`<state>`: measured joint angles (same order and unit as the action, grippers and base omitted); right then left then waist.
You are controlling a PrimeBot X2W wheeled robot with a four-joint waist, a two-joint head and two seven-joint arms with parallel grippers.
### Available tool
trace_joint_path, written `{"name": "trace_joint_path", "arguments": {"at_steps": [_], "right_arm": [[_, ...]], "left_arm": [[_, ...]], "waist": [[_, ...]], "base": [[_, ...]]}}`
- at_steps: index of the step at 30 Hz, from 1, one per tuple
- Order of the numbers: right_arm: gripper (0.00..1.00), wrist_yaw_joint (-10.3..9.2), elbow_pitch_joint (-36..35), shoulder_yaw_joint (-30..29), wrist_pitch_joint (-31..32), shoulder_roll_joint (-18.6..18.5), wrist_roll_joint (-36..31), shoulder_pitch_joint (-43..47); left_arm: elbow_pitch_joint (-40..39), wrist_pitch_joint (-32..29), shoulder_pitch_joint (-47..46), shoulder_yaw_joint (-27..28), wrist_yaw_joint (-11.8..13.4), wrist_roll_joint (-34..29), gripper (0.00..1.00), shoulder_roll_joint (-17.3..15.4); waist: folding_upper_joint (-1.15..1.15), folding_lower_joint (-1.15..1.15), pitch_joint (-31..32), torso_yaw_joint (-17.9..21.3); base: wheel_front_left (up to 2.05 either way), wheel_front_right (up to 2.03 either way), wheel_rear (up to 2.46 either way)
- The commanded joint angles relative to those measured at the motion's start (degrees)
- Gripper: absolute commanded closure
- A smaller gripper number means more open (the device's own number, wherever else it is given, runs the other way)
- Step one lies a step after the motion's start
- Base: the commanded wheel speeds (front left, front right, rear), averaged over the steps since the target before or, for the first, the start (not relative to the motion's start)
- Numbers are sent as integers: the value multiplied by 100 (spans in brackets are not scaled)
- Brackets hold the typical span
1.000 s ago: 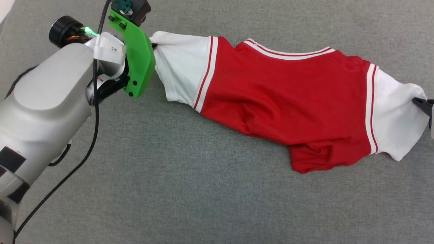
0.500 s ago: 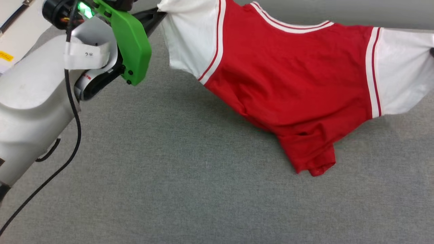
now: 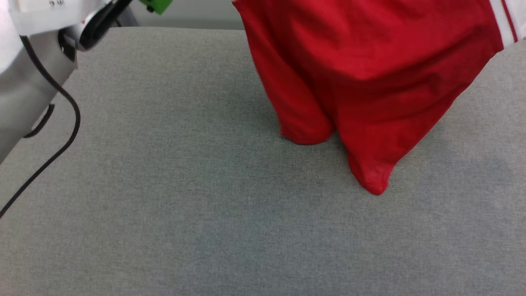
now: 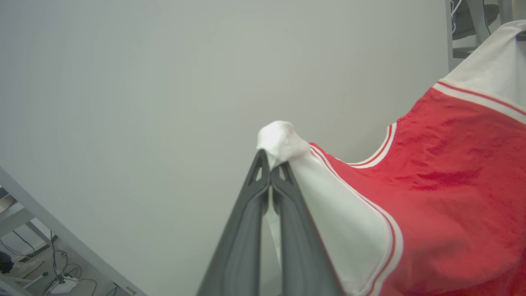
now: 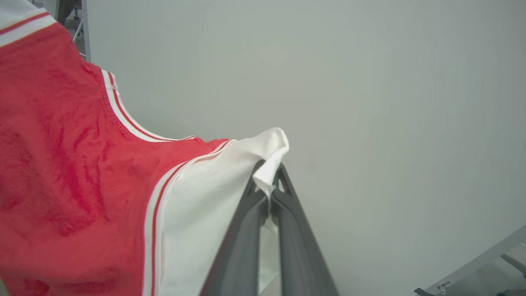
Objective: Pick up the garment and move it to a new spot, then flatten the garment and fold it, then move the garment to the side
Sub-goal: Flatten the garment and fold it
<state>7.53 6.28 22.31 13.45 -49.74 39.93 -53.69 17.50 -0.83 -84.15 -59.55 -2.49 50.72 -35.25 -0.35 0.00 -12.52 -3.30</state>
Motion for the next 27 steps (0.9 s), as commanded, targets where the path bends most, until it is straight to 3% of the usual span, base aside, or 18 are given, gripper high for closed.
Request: {"name": "trace_joint_path", "arguments": {"at_steps": [1, 7, 14, 27], "right_arm": [[100, -4, 44, -53, 22, 126, -155, -262], [100, -4, 467, -71, 52, 510, -805, -1353], [100, -4, 1469, 151, -144, 922, -1427, -2979], [100, -4, 3408, 642, -1169, 1572, -1904, -5562]], "left_arm": [[60, 73, -212, 52, 62, -142, 100, 88], [479, 450, -943, 282, 124, -455, 100, 272], [1263, 793, -1950, 441, -3, -769, 100, 568], [2507, 1428, -3421, 827, -212, -955, 100, 973]], "waist": [[35, 0, -167, 36], [35, 0, -680, 127], [35, 0, -1261, 203], [35, 0, -2027, 329]], "base": [[0, 0, 0], [0, 0, 0], [0, 0, 0], [0, 0, 0]]}}
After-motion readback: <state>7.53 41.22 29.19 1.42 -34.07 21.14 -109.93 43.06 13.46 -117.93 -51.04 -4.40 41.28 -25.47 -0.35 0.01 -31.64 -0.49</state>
